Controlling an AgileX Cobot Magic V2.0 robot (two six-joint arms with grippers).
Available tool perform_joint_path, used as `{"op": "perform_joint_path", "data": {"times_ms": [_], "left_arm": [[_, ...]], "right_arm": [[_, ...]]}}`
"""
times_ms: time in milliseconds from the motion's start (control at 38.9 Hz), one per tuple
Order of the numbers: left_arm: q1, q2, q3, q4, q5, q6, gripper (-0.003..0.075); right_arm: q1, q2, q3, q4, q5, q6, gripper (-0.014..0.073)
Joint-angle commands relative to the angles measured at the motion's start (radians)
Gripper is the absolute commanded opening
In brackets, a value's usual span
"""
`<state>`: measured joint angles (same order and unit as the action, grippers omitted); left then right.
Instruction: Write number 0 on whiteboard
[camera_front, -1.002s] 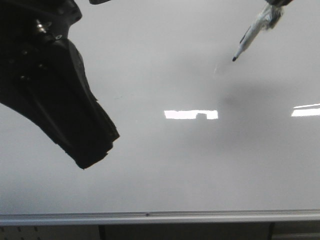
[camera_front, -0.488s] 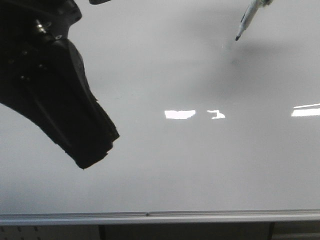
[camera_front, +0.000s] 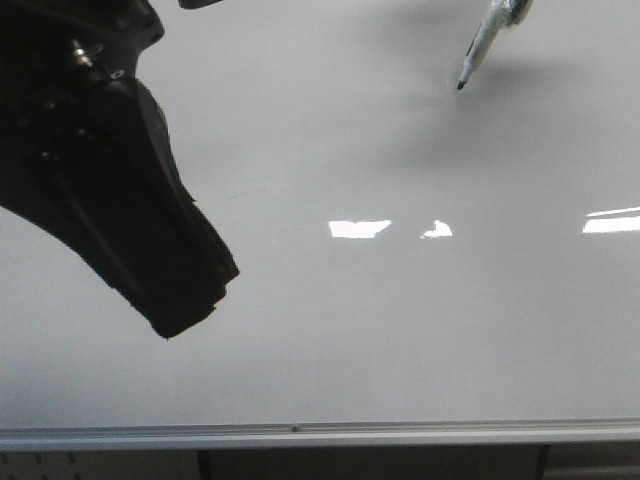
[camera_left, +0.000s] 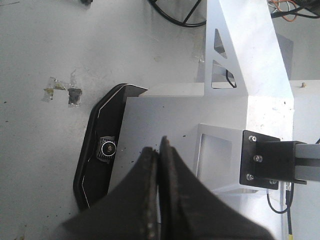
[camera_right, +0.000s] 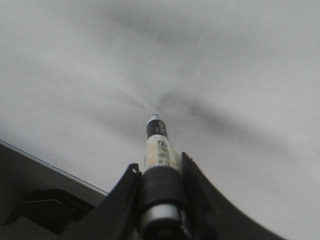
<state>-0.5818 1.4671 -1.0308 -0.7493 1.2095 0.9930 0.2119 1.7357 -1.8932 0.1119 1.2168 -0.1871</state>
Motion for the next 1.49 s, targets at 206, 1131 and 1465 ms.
{"op": "perform_joint_path", "data": {"times_ms": [206,1131,1465], "left_arm": [[-0.006,-0.037,-0.032,-0.057,0.038,0.001,-0.0020],[-0.006,-0.037,-0.032,-0.057,0.038,0.001,-0.0020],[-0.006,-0.037,-0.032,-0.057,0.038,0.001,-0.0020]], "right_arm": [[-0.006,-0.010,-0.034,0.000,-0.058,0.002,-0.0059],[-0.037,0.036,-0.058,-0.098,-0.088,0.014,-0.0059],[-0.044,0.038,-0.193,-0.097,-0.118,0.014,-0.0059]]}}
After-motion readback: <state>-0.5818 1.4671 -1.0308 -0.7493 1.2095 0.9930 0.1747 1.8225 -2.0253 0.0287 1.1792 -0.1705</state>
